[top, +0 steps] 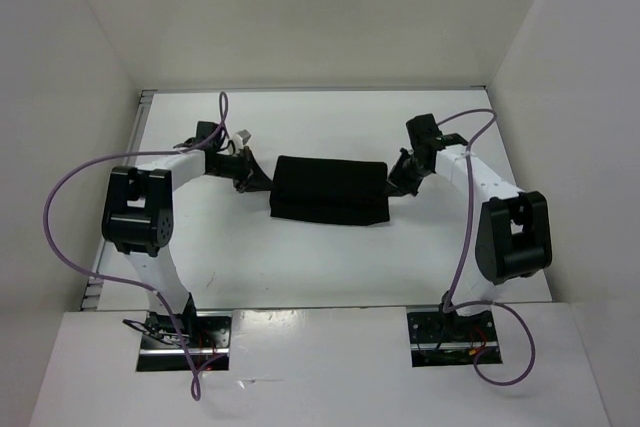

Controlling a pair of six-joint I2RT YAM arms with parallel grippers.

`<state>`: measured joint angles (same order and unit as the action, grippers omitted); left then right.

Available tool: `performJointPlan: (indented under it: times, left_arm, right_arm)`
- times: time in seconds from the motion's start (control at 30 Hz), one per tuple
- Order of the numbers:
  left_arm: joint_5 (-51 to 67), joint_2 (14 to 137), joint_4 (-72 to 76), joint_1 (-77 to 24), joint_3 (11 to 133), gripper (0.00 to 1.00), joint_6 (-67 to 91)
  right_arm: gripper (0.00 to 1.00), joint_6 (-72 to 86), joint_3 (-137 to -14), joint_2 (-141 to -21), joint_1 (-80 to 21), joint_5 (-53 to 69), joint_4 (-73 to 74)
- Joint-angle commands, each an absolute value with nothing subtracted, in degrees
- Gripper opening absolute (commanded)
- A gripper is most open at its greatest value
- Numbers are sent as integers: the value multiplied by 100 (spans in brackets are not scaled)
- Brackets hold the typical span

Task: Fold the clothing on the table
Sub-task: Fold the skirt

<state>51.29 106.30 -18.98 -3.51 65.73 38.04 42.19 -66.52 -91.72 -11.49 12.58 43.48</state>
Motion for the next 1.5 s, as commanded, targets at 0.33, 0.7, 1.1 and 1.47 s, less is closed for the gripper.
performJointPlan:
  times: [0.33,0.7,1.1,1.47]
  left_arm:
    - [4887,11346,-1591,-246,7435,0,4140]
    - [4833,12103,-294,-299,8120,34,5305]
    - [4403,12042,265,-237,8870,50,6030]
    - [4473,11399,-254,-738,7646,47,4519]
  right_arm:
    - [0,3814,-7523,-10177,-782,914,4025]
    - [16,3814,-8270,-11003,-493,905,3333]
    - [40,3727,-8876,-10433,-316,828,2222]
    - [40,3112,-8543,-10309,-967,668,3374]
